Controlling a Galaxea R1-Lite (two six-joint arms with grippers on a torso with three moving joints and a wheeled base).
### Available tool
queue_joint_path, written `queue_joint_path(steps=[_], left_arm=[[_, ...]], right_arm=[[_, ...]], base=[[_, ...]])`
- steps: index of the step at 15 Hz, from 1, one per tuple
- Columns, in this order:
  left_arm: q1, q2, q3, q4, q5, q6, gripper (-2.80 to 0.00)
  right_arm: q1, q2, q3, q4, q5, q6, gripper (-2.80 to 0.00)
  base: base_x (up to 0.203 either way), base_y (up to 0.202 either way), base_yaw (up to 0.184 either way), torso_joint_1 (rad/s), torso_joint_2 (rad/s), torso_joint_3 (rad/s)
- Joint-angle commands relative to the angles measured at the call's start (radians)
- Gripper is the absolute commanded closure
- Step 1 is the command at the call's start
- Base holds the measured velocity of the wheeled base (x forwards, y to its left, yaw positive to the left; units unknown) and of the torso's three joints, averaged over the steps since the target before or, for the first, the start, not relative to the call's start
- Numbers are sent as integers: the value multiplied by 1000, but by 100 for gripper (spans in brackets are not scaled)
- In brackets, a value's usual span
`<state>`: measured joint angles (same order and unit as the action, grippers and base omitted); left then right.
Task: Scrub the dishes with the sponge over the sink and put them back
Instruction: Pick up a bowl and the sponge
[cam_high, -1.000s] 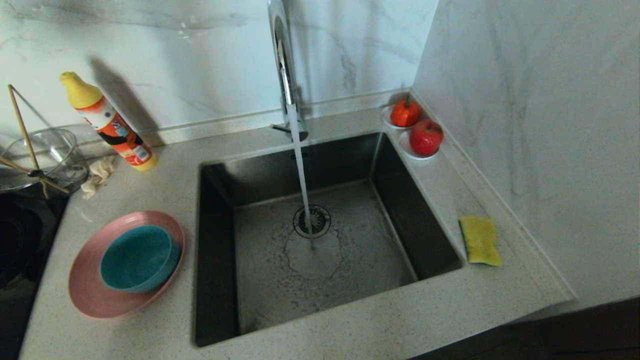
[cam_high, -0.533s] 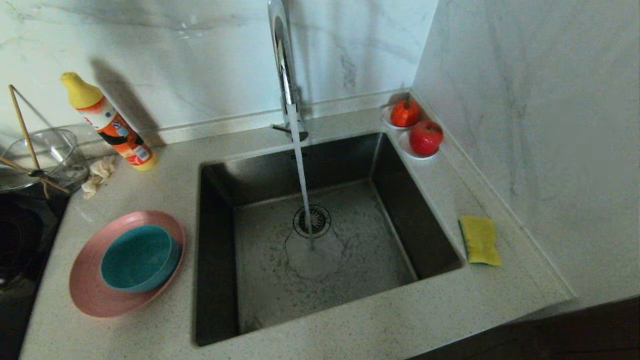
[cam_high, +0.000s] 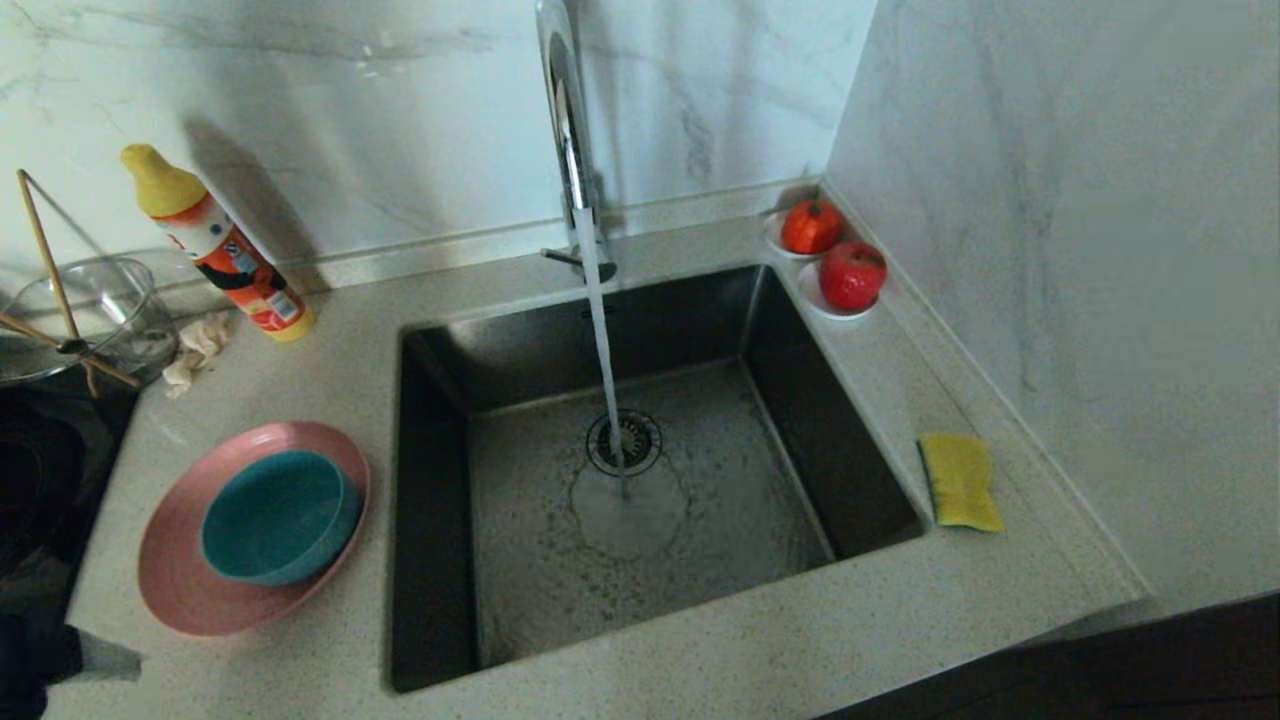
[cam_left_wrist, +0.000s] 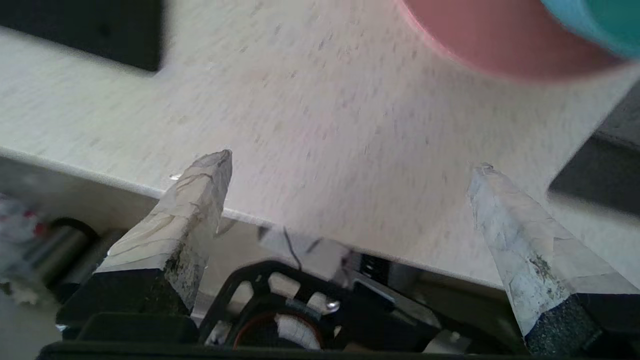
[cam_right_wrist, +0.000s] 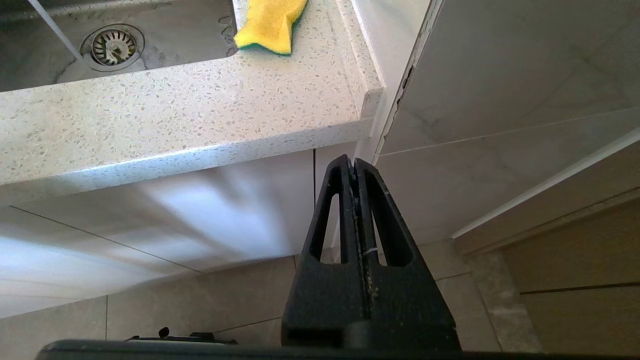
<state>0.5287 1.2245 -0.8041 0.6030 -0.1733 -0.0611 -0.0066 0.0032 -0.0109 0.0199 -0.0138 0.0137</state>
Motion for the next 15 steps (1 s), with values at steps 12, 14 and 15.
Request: queue_joint_path(steps=[12,14,15], left_arm=[[-8,183,-75,-140,-59,5,-280],[-34,198,-77,-141,-62,7,-280],[-44,203,-89,-140,-63,4,-280]], right_arm=[[0,0,0,0,0,0,0],[0,0,0,0,0,0,0],[0,0,0,0,0,0,0]], base=[[0,0,0,0,0,0],[0,0,0,0,0,0],[0,0,0,0,0,0]])
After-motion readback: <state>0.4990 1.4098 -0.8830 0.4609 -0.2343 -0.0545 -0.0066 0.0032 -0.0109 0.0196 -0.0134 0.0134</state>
